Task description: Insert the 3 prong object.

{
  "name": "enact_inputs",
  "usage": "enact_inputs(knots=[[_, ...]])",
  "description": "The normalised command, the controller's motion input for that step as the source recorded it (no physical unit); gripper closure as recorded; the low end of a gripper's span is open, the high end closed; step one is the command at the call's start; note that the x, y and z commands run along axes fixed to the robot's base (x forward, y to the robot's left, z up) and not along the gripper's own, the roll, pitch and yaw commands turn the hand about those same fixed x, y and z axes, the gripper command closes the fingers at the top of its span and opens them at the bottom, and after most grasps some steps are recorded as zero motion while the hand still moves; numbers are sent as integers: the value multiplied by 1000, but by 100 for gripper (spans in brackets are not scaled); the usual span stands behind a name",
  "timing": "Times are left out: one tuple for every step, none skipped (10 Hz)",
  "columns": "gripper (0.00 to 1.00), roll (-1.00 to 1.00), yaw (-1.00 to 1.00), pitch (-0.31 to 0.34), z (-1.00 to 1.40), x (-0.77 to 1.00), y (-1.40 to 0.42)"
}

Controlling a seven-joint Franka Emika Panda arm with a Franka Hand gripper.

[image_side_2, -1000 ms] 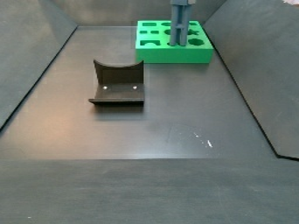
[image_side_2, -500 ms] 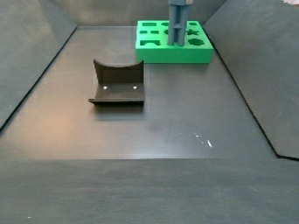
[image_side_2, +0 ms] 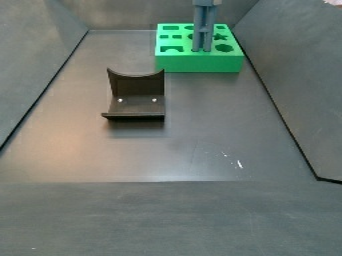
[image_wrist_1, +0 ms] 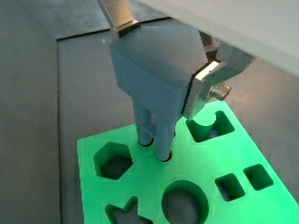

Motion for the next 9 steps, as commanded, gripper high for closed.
enact_inputs(knots=[[100,-91,174,0,-231,0,0],[100,-46,29,0,-234,0,0],[100,-61,0,0,-371,91,0],[100,0,0,0,-603,220,0],[100,37,0,14,-589,240,-14],[100,107,0,104,-503,334,0],[100,-13,-37,40,-349,197,0],[100,-144,-11,-31,-311,54,0],[100,0,0,0,0,0,0]])
